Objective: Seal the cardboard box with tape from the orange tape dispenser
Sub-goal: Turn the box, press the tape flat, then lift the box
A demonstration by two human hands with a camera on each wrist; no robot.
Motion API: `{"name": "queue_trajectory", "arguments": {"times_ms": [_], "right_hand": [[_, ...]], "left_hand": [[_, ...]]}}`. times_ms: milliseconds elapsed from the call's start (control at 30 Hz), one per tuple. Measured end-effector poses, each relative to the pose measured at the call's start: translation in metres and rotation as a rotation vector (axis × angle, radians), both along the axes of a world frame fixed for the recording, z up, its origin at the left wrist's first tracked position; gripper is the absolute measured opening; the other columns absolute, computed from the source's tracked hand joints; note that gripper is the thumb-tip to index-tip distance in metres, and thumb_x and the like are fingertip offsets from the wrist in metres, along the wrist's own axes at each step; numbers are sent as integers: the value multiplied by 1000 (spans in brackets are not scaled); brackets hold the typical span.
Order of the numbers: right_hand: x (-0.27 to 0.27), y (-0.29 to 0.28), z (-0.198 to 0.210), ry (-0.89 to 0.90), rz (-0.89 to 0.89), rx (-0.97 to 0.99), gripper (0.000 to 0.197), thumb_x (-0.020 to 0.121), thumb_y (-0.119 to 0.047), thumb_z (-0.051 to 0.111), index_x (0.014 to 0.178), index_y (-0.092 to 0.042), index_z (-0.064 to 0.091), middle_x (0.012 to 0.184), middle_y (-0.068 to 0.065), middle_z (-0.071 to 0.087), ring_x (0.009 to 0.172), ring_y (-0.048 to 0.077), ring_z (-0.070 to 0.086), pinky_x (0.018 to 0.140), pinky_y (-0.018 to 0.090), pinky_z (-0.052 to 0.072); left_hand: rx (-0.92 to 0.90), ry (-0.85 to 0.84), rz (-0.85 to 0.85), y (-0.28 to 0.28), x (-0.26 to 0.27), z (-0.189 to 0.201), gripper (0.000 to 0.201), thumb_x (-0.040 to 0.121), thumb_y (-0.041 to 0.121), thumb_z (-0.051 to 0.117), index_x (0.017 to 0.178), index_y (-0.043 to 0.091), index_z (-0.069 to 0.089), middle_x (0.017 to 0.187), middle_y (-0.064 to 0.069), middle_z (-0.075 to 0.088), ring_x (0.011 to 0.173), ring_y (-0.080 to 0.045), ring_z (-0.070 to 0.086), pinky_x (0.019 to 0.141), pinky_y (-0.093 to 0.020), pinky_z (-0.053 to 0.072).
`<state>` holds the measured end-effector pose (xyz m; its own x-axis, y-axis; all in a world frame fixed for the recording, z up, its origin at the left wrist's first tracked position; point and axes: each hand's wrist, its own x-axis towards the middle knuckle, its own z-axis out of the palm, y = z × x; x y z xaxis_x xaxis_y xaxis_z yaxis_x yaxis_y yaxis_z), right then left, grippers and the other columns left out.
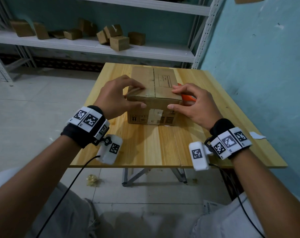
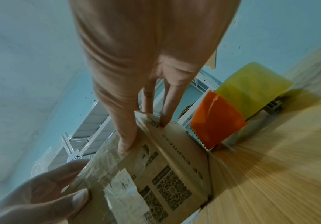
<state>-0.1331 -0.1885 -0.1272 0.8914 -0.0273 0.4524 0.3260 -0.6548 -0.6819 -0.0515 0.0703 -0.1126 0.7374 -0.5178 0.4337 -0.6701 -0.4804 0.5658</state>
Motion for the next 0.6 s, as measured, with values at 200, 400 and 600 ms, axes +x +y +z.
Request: {"name": "queue_trajectory", "arguments": {"times_ms": [200, 400, 600], "right_hand": [[-2, 2, 0, 16, -10, 2, 48, 76, -27, 82, 118, -17, 62, 135, -6, 58, 128, 6, 52, 98, 37, 54], [-4, 13, 4, 16, -76, -48, 48, 75, -41, 81, 112, -18, 59, 128, -8, 57, 118, 3, 54, 92, 25, 54], [1, 28, 7, -65, -176, -172, 50, 75, -52, 76, 104, -16, 55, 119, 2, 61, 105, 13, 58, 83, 33, 58]], "left_hand": [[55, 9, -11, 0, 1, 0, 57, 69, 25, 83, 121, 26, 61, 119, 3, 54, 110, -17, 52, 83, -35, 52], [27, -43, 40, -5, -2, -1, 49, 73, 48, 76, 115, 26, 64, 111, 6, 56, 100, -13, 52, 76, -31, 48], [63, -124, 126, -16, -5, 1, 49, 73, 57, 72, 111, 26, 64, 105, 5, 55, 92, -11, 48, 70, -27, 37]]}}
